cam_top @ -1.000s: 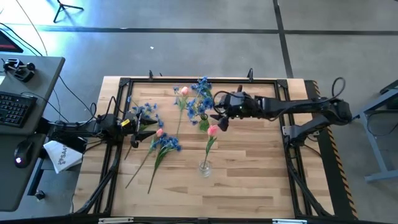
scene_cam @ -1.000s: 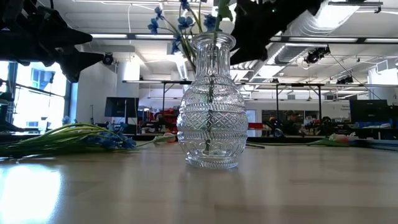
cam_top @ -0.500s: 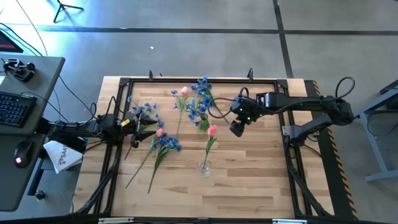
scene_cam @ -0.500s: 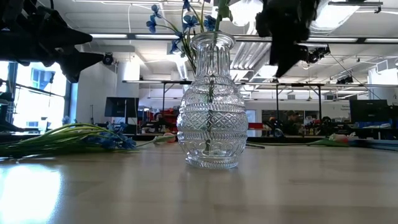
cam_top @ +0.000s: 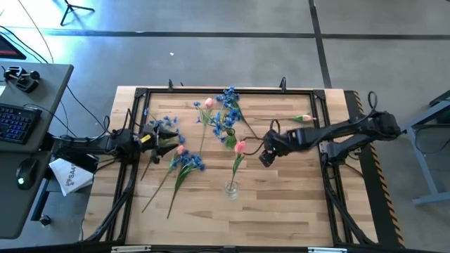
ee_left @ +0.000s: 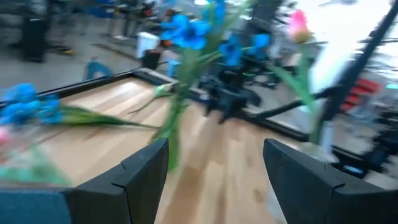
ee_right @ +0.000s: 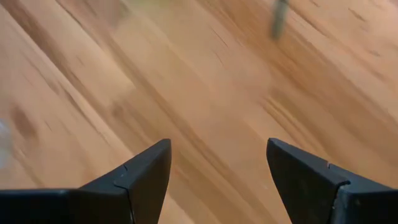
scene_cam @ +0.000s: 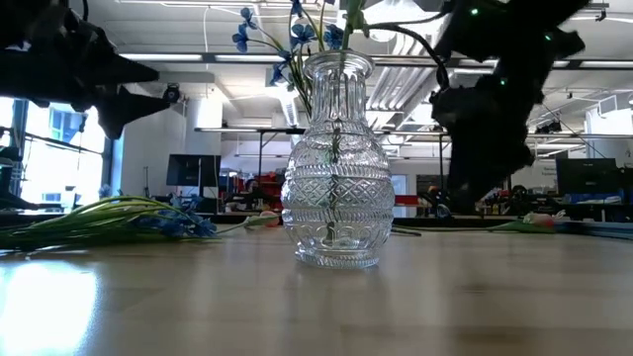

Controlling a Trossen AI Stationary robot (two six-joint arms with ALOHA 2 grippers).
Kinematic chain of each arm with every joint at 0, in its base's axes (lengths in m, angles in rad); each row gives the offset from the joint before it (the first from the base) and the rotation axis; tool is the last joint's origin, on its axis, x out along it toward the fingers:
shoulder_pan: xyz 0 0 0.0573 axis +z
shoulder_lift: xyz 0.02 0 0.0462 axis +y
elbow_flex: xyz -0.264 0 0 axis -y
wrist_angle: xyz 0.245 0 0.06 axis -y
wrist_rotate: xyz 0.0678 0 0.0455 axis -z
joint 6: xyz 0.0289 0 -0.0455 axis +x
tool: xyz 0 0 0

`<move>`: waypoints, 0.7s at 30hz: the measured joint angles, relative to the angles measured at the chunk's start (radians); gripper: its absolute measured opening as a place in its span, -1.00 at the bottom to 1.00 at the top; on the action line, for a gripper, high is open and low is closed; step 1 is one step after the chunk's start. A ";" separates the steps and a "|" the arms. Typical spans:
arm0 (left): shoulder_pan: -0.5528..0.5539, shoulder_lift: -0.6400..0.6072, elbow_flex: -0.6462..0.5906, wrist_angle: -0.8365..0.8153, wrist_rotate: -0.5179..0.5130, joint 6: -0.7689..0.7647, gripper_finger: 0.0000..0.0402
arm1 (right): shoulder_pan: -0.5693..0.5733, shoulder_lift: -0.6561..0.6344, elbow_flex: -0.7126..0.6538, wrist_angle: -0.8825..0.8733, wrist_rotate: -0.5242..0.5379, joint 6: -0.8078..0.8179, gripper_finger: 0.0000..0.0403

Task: Sort flowers into vase by color
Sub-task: Put the top left pink tulip into the transparent vase

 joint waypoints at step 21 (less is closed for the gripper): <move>0.116 1.038 0.430 -0.118 -0.198 -0.144 0.20 | 0.150 0.001 -0.298 0.784 0.568 -0.127 0.29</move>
